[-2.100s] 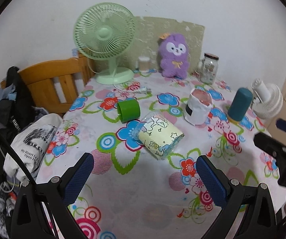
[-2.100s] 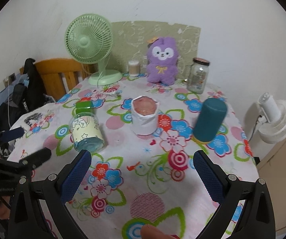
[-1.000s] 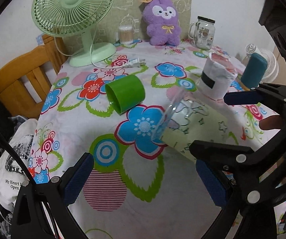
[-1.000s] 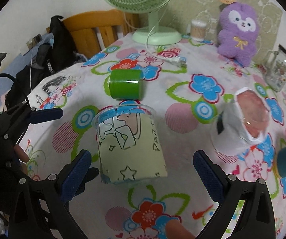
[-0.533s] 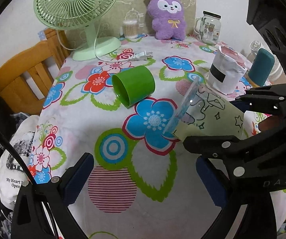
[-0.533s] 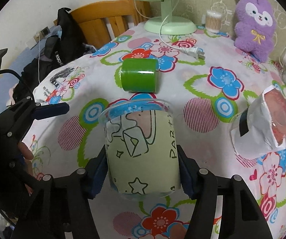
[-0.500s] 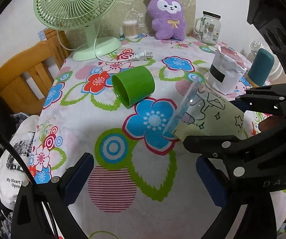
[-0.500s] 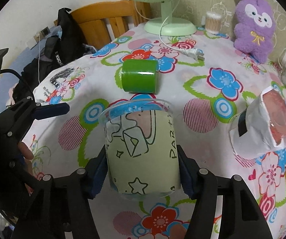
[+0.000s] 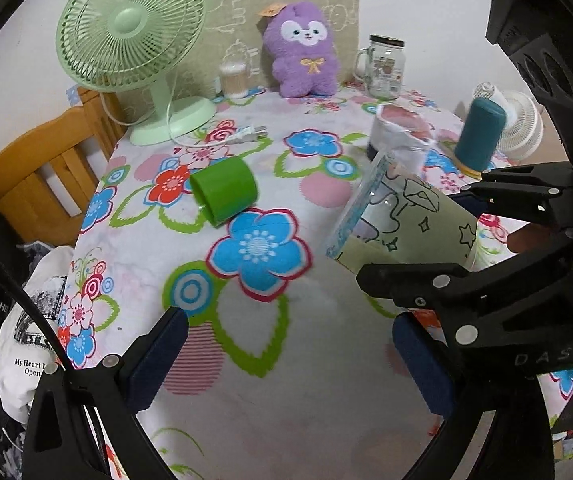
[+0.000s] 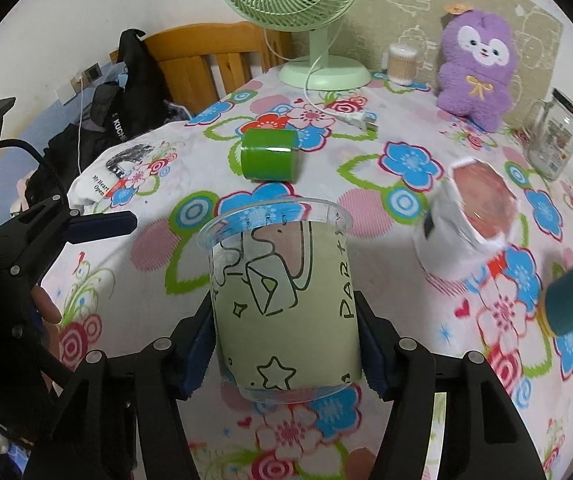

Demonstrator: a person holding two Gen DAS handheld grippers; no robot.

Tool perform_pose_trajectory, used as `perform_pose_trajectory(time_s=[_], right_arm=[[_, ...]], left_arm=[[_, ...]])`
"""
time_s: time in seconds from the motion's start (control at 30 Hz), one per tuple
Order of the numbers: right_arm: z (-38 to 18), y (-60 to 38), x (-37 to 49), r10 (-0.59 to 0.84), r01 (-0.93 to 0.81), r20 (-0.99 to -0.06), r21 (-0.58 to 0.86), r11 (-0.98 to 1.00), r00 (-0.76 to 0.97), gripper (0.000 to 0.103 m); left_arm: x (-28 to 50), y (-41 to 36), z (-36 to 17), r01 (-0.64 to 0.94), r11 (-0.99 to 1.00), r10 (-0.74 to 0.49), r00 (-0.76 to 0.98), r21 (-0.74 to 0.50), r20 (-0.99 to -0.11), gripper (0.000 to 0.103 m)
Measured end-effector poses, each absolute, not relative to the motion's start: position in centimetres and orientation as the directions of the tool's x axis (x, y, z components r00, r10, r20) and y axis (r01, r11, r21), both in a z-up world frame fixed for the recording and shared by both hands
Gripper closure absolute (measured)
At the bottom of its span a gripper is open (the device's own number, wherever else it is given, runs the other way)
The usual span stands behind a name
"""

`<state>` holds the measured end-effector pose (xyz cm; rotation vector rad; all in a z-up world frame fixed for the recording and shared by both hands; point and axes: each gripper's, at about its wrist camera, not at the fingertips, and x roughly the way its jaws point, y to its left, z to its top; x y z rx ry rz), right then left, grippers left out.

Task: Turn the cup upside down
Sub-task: 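Lift the cup with the right gripper and raise it off the table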

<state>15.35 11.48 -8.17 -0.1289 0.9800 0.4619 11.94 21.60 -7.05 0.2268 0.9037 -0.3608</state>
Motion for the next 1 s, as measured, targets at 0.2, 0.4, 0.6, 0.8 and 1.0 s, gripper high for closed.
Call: perform_pose_trajectory(time_s=[0.2, 0.4, 0.6, 0.8, 1.0], right_arm=[[-8.1, 9.1, 12.4, 0.308, -0.405, -0.827, 0.108, 0.908, 0.470, 0.038], [-8.5, 7.3, 9.1, 0.293, -0.387, -0.834, 0.106, 0.916, 0.467, 0.038], [-9.1, 5.9, 7.1, 0.270, -0.354, -0.842, 0.102, 0.930, 0.468, 0.038], [-9.8, 4.8, 5.6, 0.255, -0.323, -0.850, 0.107, 0.940, 0.462, 0.038], [-10.3, 4.4, 5.1, 0.224, -0.302, -0.859, 0.085, 0.950, 0.461, 0.038]], left_arm=[[9.7, 20.3, -7.2, 0.401, 0.915, -0.216, 0.572, 0.040, -0.791, 0.000], [7.3, 18.5, -7.9, 0.431, 0.902, -0.230, 0.548, 0.036, -0.804, 0.000], [5.6, 16.8, -8.9, 0.457, 0.889, -0.251, 0.516, 0.015, -0.819, 0.000], [4.1, 15.7, -9.6, 0.471, 0.882, -0.263, 0.496, 0.001, -0.828, 0.000], [3.3, 15.0, -10.3, 0.477, 0.879, -0.256, 0.474, 0.001, -0.842, 0.000]])
